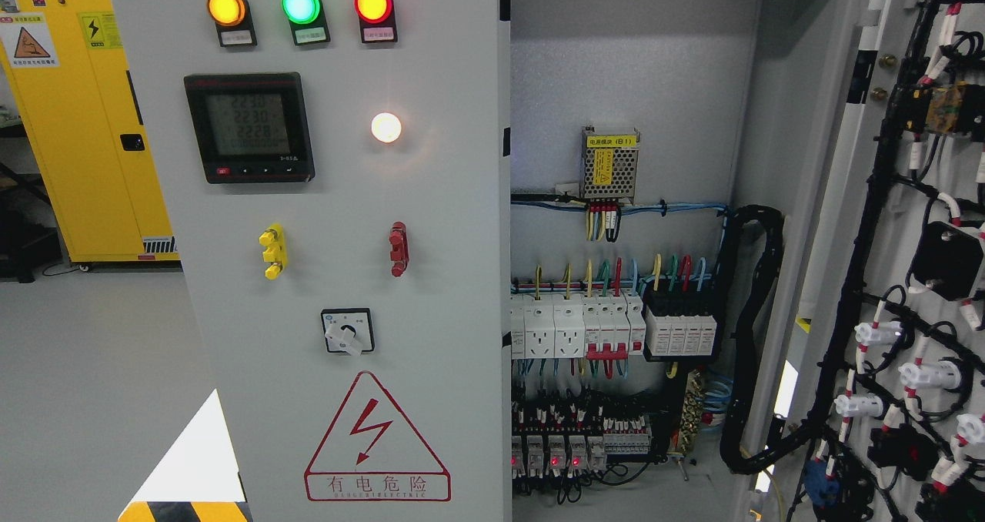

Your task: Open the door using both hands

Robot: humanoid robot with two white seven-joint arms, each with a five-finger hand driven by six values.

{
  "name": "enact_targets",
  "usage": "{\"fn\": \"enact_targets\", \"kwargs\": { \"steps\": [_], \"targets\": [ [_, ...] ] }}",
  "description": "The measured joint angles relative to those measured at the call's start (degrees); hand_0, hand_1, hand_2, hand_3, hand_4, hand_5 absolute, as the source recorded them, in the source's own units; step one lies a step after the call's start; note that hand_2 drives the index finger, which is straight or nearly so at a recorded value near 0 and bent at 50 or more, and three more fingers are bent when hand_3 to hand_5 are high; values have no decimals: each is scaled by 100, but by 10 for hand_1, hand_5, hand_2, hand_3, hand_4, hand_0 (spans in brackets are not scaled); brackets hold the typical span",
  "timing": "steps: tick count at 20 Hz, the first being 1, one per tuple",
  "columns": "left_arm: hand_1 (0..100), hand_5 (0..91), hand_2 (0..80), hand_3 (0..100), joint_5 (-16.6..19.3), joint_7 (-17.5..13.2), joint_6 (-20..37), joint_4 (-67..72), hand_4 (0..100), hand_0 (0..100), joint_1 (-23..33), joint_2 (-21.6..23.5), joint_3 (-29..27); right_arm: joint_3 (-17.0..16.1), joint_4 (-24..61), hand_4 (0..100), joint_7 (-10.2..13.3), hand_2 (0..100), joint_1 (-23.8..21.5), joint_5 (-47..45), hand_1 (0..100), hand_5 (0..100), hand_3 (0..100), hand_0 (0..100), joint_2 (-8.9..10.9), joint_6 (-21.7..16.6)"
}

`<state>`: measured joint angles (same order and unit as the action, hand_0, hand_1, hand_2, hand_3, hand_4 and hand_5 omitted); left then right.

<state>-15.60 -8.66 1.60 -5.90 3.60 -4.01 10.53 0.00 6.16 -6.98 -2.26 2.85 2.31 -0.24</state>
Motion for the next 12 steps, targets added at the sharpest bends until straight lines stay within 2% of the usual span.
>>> {"fn": "enact_targets", "kwargs": {
  "steps": [7, 12],
  "targets": [
    [0, 0, 0, 0, 3, -2, 222, 70, 0, 0, -1, 8, -16, 0, 50, 0, -8, 0, 10, -19, 0, 0, 0, 218, 135, -91],
    [0, 0, 0, 0, -10, -11, 240, 105, 0, 0, 2, 34, -23, 0, 322, 0, -11, 0, 208, -32, 0, 0, 0, 219, 199, -225]
  ]
}}
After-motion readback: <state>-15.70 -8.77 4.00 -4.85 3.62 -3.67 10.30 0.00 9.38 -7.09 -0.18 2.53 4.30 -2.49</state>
